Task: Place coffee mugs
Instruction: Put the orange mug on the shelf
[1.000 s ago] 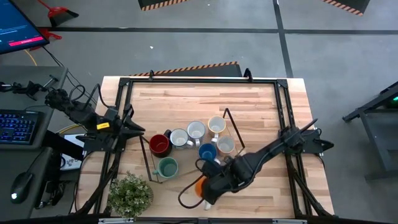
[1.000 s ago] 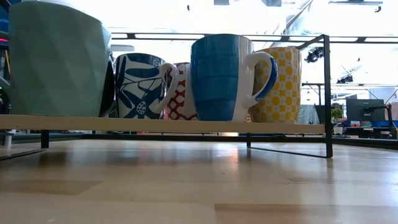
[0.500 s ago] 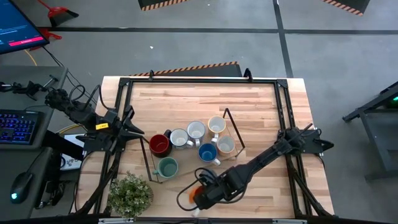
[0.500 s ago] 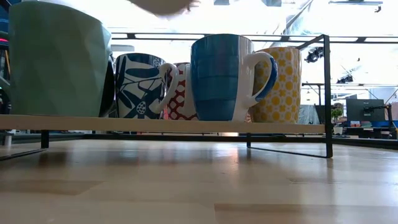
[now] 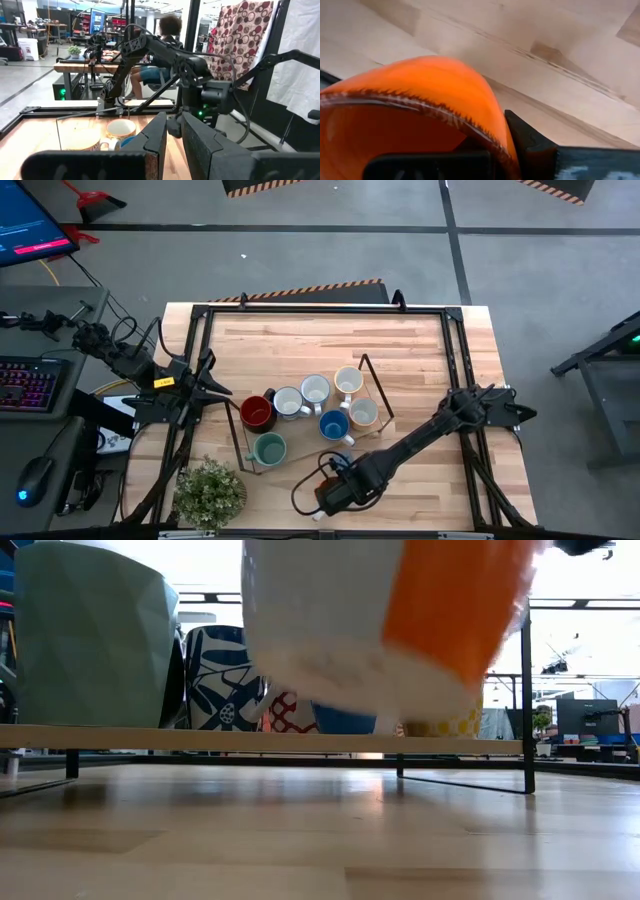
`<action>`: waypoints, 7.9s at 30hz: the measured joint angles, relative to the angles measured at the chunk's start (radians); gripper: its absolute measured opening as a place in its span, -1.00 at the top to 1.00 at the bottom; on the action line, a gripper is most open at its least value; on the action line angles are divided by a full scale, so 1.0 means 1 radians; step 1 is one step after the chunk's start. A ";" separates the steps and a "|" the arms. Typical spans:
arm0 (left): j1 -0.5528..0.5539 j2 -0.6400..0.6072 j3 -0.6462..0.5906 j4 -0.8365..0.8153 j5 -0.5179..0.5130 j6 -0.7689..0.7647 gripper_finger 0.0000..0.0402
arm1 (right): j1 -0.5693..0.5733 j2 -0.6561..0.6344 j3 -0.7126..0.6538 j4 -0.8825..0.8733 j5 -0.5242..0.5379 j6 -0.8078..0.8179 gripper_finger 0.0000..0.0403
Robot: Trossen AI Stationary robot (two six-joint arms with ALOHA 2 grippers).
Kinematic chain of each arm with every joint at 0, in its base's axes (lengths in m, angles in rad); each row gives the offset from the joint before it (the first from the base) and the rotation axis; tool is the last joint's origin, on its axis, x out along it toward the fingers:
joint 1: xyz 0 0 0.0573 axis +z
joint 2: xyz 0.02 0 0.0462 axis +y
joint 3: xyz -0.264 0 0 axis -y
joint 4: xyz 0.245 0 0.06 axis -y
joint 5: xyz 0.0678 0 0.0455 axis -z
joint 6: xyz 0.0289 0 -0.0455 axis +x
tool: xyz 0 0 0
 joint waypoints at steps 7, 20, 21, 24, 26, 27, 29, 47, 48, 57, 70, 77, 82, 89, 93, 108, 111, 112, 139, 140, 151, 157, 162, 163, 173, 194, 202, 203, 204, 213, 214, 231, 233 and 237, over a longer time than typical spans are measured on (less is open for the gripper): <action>0.000 0.000 0.000 0.000 0.000 0.002 0.77 | 0.001 0.015 0.000 -0.013 0.014 0.044 1.00; 0.000 0.000 0.000 -0.001 0.000 0.002 0.77 | -0.005 0.024 0.001 -0.151 -0.049 0.104 1.00; 0.000 0.000 0.000 -0.001 0.000 0.002 0.77 | -0.005 0.025 0.001 -0.146 -0.049 0.105 1.00; 0.000 0.000 0.000 -0.001 0.000 0.002 0.77 | -0.008 0.037 0.001 -0.140 -0.038 0.111 1.00; 0.000 0.000 0.000 -0.002 0.000 0.002 0.77 | -0.008 0.042 0.001 -0.136 -0.030 0.121 1.00; 0.000 0.000 0.000 -0.002 0.000 0.002 0.77 | -0.008 0.042 0.001 -0.133 -0.028 0.123 1.00; 0.000 0.000 0.000 -0.003 0.000 0.002 0.77 | -0.010 0.042 0.001 -0.131 -0.022 0.128 1.00; 0.000 0.000 0.000 -0.023 0.002 0.001 0.77 | -0.023 0.076 0.001 -0.086 -0.049 0.120 1.00; 0.000 0.000 0.000 -0.023 0.003 0.001 0.77 | -0.025 0.076 0.001 -0.086 -0.051 0.120 0.99; 0.000 0.000 0.000 -0.028 0.003 0.001 0.77 | -0.026 0.076 0.001 -0.079 -0.033 0.118 0.82; 0.000 0.000 0.000 -0.050 0.003 0.001 0.77 | -0.054 0.076 0.005 -0.076 -0.059 -0.013 0.42; 0.000 0.000 0.000 -0.050 0.002 0.001 0.77 | -0.080 0.076 0.093 -0.109 -0.084 -0.084 0.29; 0.000 0.000 0.000 -0.050 0.002 0.001 0.77 | -0.091 0.075 0.209 -0.252 -0.074 -0.099 0.27; 0.000 0.000 0.000 -0.050 0.002 0.001 0.77 | -0.091 0.075 0.365 -0.476 -0.056 -0.099 0.28; 0.000 0.000 0.000 -0.050 0.002 0.001 0.77 | -0.091 0.030 0.352 -0.431 -0.094 -0.138 0.28; 0.000 0.001 0.000 -0.044 -0.006 -0.067 0.77 | -0.032 -0.021 0.372 -0.487 -0.085 -0.837 0.29; 0.000 0.005 0.000 -0.038 -0.022 -0.080 0.77 | -0.025 -0.084 0.373 -0.487 -0.012 -0.928 0.33; 0.000 0.010 0.000 -0.026 -0.033 -0.081 0.77 | -0.021 -0.108 0.373 -0.487 0.019 -0.963 0.35; 0.000 0.426 0.000 0.558 -0.121 -0.053 0.77 | 0.256 -0.787 -0.105 -0.287 0.588 -1.410 0.98; 0.000 0.440 0.000 0.575 -0.127 -0.054 0.77 | 0.256 -0.840 -0.182 -0.219 0.567 -1.428 0.98; 0.000 0.564 0.008 0.731 -0.138 -0.105 0.77 | 0.202 -1.392 -0.927 0.579 0.078 -1.723 1.00; 0.001 0.646 0.105 0.735 -0.133 -0.050 0.77 | 0.153 -1.574 -1.273 0.894 -0.016 -1.747 1.00; 0.013 0.738 0.213 0.735 -0.054 -0.027 0.77 | 0.126 -1.622 -1.459 1.044 -0.090 -1.742 1.00; 0.019 0.764 0.238 0.736 -0.030 -0.043 0.77 | 0.121 -1.622 -1.479 1.054 -0.088 -1.740 1.00; 0.029 1.067 0.695 0.306 -0.020 -0.073 0.77 | 0.090 -1.611 -1.537 1.089 -0.064 -1.635 1.00; 0.023 1.320 1.139 -0.395 0.243 -0.520 0.34 | 0.090 -1.611 -1.537 1.076 -0.057 -1.529 1.00; -0.012 1.356 1.139 -0.361 0.228 -0.494 0.39 | 0.090 -1.610 -1.536 1.031 -0.057 -1.464 1.00; -0.019 1.356 1.139 -0.361 0.224 -0.484 0.40 | 0.090 -1.611 -1.536 1.028 -0.057 -1.450 1.00; -0.027 1.356 1.139 -0.360 0.211 -0.473 0.41 | 0.090 -1.611 -1.536 1.025 -0.057 -1.440 1.00; -0.070 1.381 1.142 -0.354 0.055 -0.468 0.53 | 0.090 -1.611 -1.536 1.019 -0.071 -1.430 1.00; -0.072 1.395 1.140 -0.365 0.042 -0.478 0.54 | 0.090 -1.611 -1.536 1.016 -0.080 -1.430 1.00; -0.047 1.538 1.139 -0.372 0.070 -0.727 0.57 | 0.092 -1.611 -1.536 0.818 -0.129 -1.369 1.00; -0.046 1.538 1.139 -0.408 0.054 -0.749 0.59 | 0.092 -1.611 -1.536 0.811 -0.130 -1.355 1.00; -0.043 1.538 1.139 -0.518 0.053 -0.808 0.61 | 0.092 -1.611 -1.536 0.811 -0.130 -1.352 1.00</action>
